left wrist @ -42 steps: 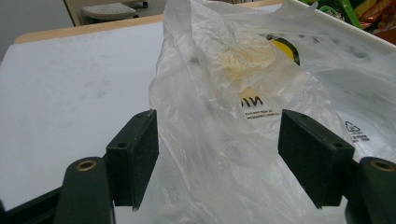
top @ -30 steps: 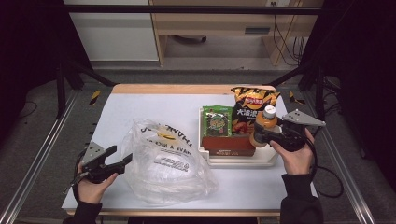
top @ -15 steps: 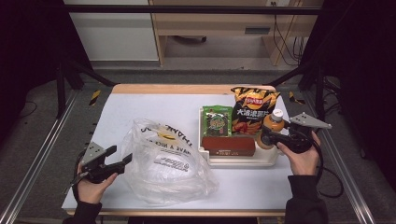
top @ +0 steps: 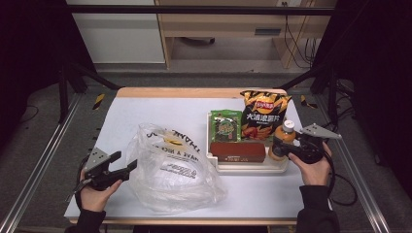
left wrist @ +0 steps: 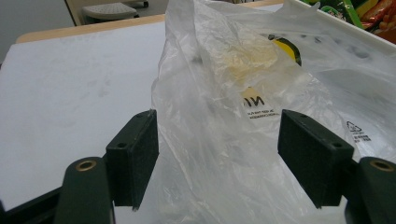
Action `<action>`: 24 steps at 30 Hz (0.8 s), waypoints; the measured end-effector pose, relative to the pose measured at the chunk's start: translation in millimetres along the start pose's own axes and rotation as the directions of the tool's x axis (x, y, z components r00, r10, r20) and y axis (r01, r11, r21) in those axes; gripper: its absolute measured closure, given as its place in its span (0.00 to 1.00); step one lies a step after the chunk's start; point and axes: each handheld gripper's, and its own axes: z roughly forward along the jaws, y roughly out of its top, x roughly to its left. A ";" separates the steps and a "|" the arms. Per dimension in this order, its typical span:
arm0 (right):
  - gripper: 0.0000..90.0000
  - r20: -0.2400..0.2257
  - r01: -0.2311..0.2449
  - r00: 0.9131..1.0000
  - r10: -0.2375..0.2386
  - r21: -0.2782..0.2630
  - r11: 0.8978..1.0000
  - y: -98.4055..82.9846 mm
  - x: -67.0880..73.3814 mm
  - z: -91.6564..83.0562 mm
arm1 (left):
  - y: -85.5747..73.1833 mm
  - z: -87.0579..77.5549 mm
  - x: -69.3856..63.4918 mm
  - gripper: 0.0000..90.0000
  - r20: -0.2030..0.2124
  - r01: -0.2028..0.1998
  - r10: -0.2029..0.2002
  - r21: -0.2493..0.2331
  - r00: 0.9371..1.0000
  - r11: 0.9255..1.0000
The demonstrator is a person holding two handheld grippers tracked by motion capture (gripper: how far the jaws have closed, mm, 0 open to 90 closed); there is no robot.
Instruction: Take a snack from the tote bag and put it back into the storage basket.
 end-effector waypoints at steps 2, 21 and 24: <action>0.34 0.001 -0.004 1.000 0.004 0.009 1.000 -4.2 -1.3 2.1 | 0.1 -0.3 0.2 0.32 0.001 -0.002 0.002 0.001 1.000 1.000; 0.34 0.010 0.008 1.000 -0.009 0.065 0.998 -18.9 -6.5 11.4 | -0.6 0.6 0.9 0.32 0.001 0.003 -0.003 0.008 1.000 1.000; 0.34 0.010 -0.002 1.000 0.001 0.055 0.998 -20.3 -7.7 11.3 | -0.5 0.6 0.5 0.32 0.002 0.001 -0.001 0.009 1.000 1.000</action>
